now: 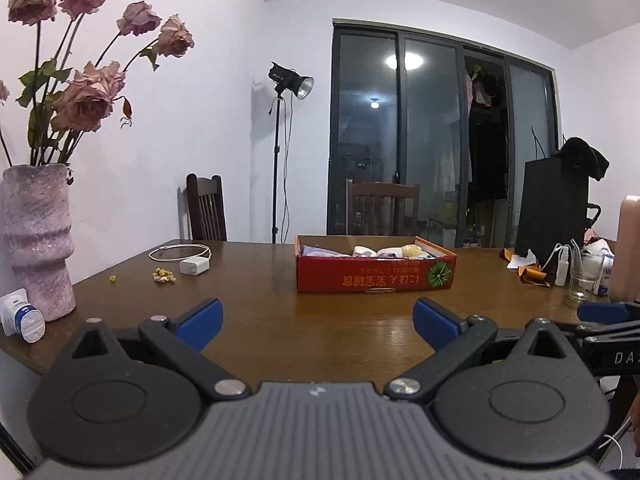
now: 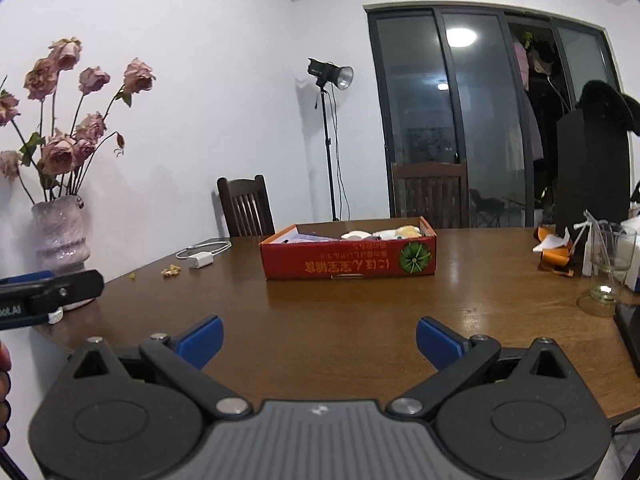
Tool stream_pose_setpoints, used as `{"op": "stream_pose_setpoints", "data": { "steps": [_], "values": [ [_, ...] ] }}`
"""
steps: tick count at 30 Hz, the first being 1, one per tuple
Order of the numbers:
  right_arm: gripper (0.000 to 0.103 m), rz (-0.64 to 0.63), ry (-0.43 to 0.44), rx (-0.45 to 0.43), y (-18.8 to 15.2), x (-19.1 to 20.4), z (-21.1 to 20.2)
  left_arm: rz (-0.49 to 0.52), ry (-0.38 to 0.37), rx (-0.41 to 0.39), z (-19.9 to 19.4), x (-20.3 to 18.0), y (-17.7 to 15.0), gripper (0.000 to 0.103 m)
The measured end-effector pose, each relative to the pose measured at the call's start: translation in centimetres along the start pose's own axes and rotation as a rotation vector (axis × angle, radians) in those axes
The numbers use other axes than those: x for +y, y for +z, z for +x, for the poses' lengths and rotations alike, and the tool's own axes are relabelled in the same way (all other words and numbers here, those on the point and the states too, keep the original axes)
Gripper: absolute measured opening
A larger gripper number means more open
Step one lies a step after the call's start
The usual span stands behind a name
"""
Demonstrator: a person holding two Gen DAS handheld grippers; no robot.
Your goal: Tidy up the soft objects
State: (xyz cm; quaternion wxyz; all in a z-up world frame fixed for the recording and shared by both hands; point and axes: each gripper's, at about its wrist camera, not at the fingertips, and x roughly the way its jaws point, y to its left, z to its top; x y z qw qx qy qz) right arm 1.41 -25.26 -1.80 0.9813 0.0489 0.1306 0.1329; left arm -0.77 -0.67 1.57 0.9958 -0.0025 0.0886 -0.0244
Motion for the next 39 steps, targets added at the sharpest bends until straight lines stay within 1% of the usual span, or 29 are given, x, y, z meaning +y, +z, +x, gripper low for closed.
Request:
{"op": "stream_pose_setpoints", "data": {
  "steps": [8,39],
  "values": [
    [0.103,-0.007,-0.006,-0.004,0.27,-0.06,0.15,0.006,-0.012,0.018,0.25,-0.29,-0.37,0.103],
    [0.103,0.006,-0.015,0.001,0.11,-0.33,0.53,0.029,-0.029,0.024,0.25,-0.67,-0.51,0.103]
  ]
}}
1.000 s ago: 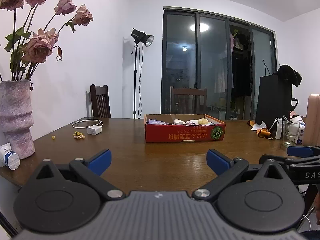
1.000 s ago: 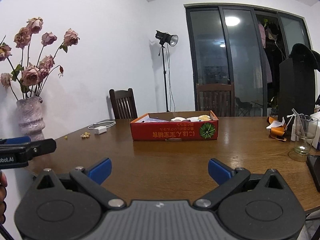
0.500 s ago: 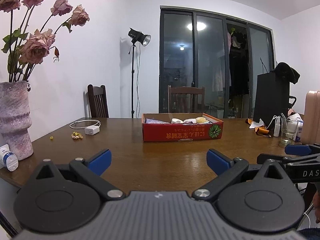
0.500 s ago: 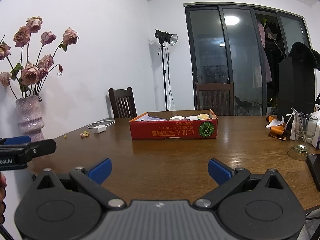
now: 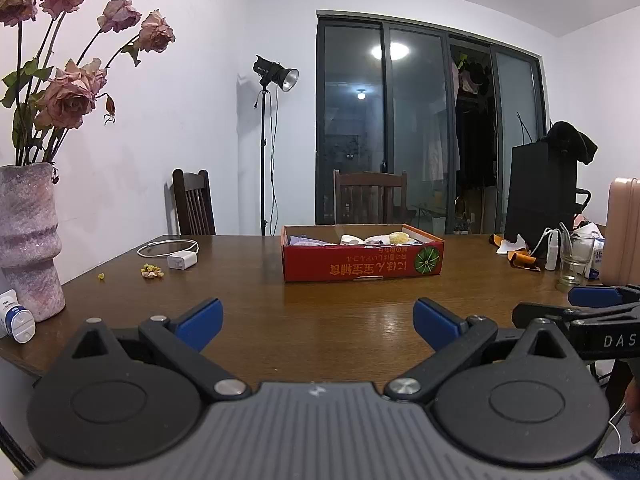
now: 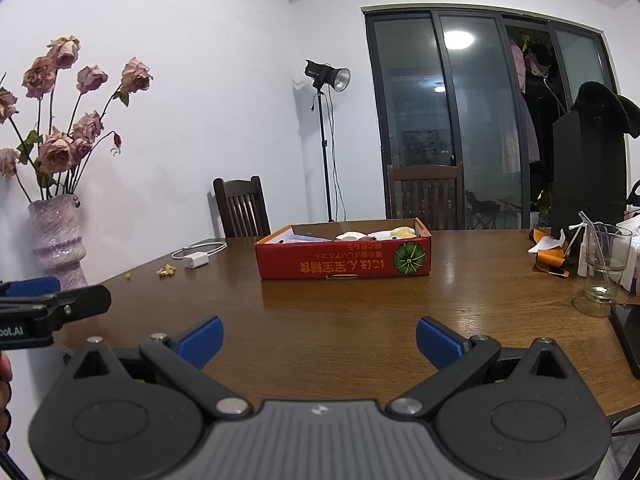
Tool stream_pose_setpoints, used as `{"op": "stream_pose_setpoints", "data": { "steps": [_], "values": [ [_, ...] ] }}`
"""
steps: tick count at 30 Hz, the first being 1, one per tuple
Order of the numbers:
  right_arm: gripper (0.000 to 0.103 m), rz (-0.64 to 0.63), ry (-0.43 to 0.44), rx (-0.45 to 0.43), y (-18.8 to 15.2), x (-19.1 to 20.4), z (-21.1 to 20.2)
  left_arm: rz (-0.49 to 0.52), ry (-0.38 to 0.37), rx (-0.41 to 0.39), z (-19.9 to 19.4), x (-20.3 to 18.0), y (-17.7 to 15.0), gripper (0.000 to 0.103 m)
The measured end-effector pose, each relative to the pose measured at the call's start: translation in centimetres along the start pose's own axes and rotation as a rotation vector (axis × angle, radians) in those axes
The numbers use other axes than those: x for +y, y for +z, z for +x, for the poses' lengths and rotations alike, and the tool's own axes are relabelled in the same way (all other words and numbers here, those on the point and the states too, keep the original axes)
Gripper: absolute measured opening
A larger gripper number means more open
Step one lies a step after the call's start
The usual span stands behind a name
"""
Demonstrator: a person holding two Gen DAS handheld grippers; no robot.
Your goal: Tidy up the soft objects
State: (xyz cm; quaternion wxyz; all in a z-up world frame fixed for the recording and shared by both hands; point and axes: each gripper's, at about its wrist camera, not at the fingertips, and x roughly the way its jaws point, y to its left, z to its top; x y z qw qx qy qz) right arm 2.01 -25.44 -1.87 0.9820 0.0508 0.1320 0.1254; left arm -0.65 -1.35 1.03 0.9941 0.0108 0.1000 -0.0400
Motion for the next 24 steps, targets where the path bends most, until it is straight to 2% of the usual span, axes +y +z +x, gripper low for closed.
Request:
{"op": "stream_pose_setpoints", "data": {
  "steps": [14,24],
  "values": [
    [0.103,-0.003,0.000,0.013,-0.35,-0.13,0.01,0.001,-0.004,0.006,0.13,0.04,-0.19,0.103],
    [0.103,-0.018,-0.018,-0.039,0.05,0.16,-0.75,0.006,-0.004,0.000,0.08,0.03,-0.27,0.103]
  ]
}}
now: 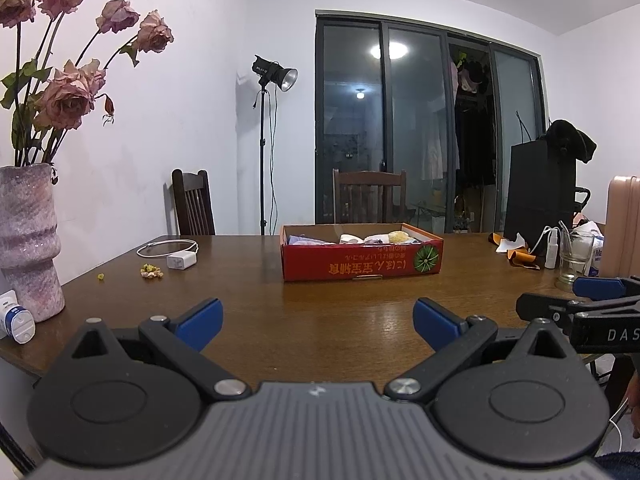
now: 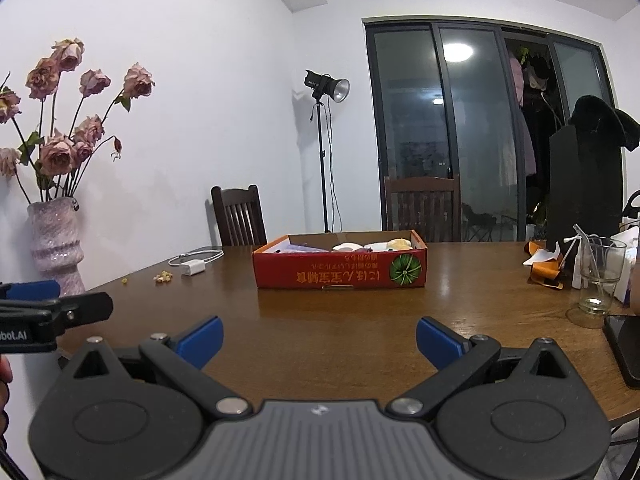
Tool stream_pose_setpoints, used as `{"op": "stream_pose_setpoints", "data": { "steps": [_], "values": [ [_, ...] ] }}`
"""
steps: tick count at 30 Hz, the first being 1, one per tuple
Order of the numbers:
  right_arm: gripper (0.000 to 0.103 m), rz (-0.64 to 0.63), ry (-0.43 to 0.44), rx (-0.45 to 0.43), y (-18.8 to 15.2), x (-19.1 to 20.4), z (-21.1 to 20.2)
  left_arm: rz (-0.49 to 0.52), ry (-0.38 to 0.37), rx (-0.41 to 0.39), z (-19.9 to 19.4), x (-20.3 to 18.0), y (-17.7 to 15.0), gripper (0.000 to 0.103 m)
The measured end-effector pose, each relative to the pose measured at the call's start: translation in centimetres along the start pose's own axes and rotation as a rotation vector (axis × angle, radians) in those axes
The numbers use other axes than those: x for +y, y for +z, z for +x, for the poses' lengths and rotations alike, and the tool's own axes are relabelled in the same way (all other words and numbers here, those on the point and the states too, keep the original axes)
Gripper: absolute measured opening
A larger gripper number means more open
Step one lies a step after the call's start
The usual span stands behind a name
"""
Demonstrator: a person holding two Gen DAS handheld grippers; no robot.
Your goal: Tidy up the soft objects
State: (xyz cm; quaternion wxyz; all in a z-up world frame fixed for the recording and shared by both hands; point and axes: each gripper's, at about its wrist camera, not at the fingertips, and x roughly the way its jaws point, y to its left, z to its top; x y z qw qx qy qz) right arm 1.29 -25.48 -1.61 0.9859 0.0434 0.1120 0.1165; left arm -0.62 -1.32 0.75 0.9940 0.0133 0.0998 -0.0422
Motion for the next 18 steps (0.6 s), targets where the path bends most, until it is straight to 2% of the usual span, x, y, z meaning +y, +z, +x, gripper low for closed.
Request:
{"op": "stream_pose_setpoints", "data": {
  "steps": [18],
  "values": [
    [0.103,-0.004,0.002,-0.011,-0.08,0.00,-0.06,-0.018,-0.022,0.022,0.33,0.42,0.14,0.103]
  ]
}}
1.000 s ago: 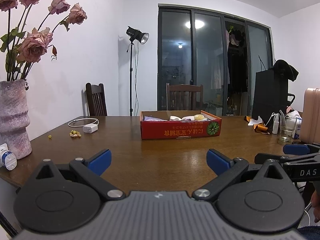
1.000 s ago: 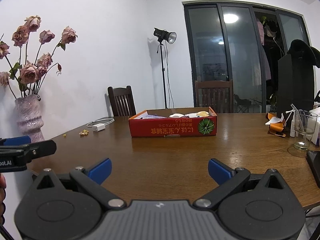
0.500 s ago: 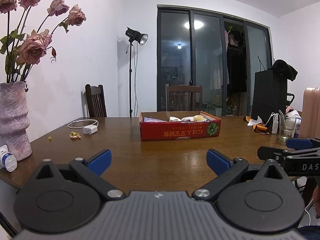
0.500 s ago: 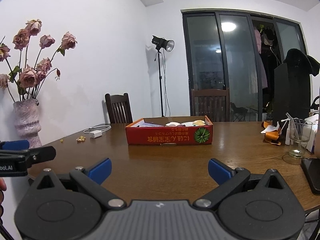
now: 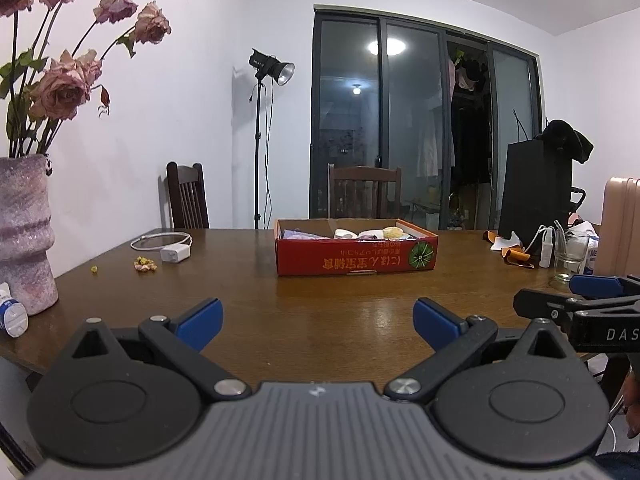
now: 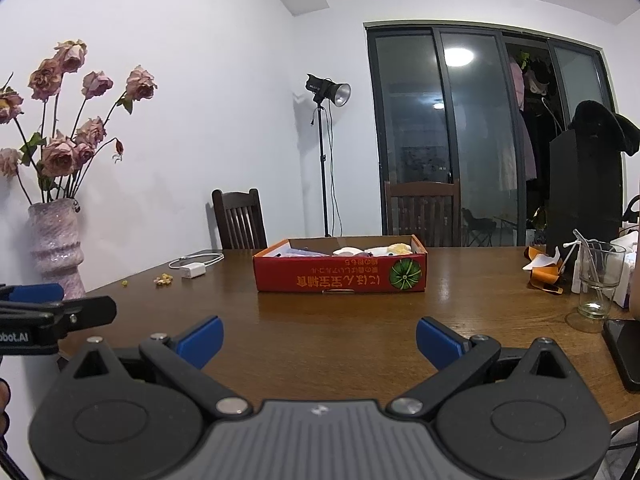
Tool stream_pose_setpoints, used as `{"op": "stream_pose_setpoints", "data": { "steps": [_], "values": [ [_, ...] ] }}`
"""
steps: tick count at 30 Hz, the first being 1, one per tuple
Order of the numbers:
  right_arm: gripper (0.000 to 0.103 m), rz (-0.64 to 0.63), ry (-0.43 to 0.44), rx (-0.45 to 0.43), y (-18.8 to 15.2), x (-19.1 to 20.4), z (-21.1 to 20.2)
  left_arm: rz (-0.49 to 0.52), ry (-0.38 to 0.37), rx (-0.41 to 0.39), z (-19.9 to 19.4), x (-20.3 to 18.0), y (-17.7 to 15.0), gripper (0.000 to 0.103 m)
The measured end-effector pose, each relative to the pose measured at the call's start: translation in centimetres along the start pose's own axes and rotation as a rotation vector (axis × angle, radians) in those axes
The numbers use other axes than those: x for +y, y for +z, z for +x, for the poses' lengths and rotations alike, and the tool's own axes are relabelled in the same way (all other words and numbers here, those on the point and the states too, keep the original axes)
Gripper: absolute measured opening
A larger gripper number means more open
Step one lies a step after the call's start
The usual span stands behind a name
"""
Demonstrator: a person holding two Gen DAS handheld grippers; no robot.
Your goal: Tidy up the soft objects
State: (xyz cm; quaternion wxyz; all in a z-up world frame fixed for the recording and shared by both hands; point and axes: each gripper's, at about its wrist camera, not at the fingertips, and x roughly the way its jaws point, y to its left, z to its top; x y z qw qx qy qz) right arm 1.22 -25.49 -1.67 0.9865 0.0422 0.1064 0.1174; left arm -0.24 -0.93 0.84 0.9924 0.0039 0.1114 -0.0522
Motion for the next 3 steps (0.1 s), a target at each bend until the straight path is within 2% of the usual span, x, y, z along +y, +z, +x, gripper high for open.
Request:
{"op": "stream_pose_setpoints", "data": {
  "steps": [3],
  "values": [
    [0.103,0.003,-0.004,-0.003,-0.06,-0.09,-0.04,-0.006,-0.005,-0.005,-0.01,0.23,0.08,0.103]
  ]
}}
